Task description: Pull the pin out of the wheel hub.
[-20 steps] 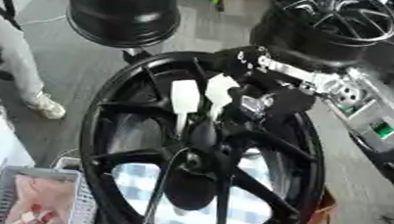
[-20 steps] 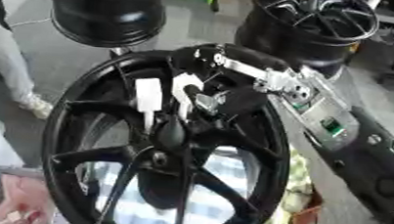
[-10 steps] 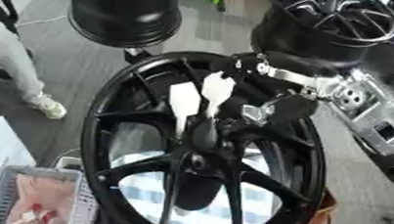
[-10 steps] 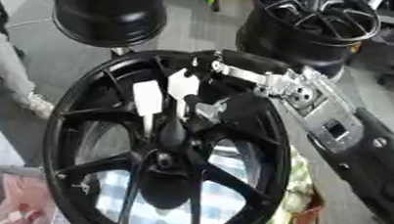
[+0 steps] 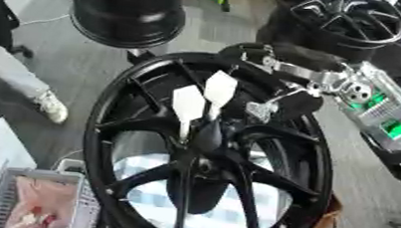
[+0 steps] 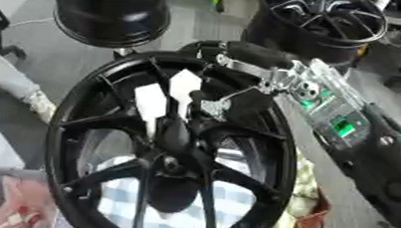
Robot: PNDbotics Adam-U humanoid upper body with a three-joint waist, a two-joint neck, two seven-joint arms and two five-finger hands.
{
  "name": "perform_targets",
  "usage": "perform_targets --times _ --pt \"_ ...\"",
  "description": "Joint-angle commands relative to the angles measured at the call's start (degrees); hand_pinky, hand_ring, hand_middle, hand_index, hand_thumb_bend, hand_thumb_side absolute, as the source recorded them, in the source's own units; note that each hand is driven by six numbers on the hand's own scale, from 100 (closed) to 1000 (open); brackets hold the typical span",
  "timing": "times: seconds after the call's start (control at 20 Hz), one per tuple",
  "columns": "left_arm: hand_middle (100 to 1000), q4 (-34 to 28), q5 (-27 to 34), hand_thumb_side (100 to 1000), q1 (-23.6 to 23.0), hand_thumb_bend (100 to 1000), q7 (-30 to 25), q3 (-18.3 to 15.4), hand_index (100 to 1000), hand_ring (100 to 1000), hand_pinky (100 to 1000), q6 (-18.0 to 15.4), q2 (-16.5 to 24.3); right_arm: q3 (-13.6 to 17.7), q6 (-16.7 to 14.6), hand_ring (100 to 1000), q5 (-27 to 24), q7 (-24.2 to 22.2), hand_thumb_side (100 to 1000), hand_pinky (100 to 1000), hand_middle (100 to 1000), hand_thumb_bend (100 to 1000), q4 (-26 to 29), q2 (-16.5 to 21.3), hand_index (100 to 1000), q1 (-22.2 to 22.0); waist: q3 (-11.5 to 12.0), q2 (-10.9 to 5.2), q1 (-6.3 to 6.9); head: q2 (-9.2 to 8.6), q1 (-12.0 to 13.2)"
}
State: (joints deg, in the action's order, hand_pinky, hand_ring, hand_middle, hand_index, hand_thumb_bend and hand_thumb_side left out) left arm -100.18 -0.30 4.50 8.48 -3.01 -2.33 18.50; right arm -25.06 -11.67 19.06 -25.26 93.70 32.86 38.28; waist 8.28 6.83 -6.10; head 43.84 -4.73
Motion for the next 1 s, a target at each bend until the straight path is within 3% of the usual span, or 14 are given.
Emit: perform_targets --times 0.05,0.3,0.65,1.0 --pt "673 -0.6 -0.3 745 0.6 138 -0.3 0.0 810 633 641 -0.1 0.4 1.3 0.1 954 0.6 1.1 530 948 949 100 -1.9 -0.2 1000 1.4 0.2 -0.46 0.20 0.28 -0.1" --pt "672 -0.7 -0.5 746 0.7 138 -0.5 0.3 810 632 642 -0.1 0.5 1.4 -0.1 946 0.8 2.6 557 937 939 100 -5.7 -1.6 1000 1.9 0.7 -0.27 -0.08 0.28 -0.1" --pt "672 -0.8 -0.4 746 0.8 139 -0.8 0.5 810 632 642 -0.1 0.4 1.2 -0.5 936 1.1 3.1 562 930 929 100 -7.2 -2.1 1000 1.8 0.3 -0.40 0.03 -5.20 0.3" --pt "672 -0.1 -0.4 750 0.8 137 -1.3 0.9 810 632 642 0.0 0.1 1.0 0.0 921 0.8 3.0 613 908 911 100 -8.7 -2.6 1000 1.5 0.2 -0.57 -0.32 -5.94 0.3"
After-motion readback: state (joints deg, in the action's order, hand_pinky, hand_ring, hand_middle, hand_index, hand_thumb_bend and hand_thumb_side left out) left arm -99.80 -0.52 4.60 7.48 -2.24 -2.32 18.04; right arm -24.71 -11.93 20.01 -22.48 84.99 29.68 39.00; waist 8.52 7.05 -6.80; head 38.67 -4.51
